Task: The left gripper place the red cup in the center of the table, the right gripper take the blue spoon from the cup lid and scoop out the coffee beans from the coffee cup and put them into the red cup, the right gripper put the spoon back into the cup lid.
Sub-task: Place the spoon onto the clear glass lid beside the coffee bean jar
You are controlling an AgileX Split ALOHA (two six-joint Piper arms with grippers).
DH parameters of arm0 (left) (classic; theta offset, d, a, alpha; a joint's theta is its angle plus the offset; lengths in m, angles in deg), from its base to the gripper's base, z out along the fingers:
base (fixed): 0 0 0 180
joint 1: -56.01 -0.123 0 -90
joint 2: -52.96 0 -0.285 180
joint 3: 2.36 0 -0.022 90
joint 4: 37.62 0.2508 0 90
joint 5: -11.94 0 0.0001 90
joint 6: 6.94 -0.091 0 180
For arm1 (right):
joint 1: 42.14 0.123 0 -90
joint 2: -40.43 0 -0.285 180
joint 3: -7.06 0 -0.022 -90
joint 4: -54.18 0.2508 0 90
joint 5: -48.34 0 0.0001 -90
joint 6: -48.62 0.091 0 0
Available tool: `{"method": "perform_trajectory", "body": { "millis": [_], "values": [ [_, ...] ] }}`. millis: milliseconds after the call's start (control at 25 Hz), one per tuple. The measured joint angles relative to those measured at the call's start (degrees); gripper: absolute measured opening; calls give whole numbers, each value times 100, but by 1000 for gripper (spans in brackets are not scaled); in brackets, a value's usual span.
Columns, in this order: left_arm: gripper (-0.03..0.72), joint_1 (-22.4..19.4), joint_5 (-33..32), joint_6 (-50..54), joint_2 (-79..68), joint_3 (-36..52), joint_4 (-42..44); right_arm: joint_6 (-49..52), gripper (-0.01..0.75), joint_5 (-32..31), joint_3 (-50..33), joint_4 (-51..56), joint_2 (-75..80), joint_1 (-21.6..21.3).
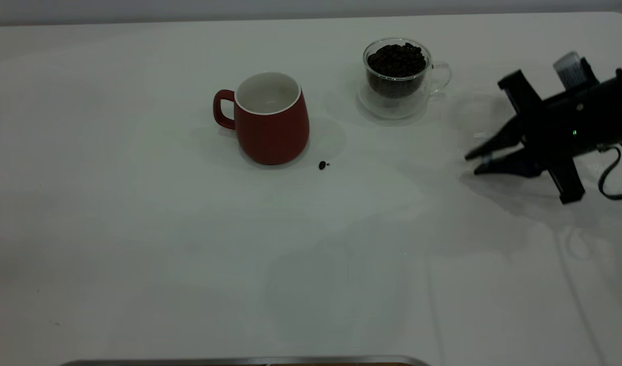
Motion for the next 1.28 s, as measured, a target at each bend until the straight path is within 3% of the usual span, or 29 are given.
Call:
{"method": "perform_trajectory", "body": {
  "millis": [480,1280],
  "values": [
    [580,0,0,-12,0,0,0,60,116,3,0,0,44,-11],
    [580,0,0,-10,0,0,0,-324,116,-757,0,0,44,-11]
  ]
}}
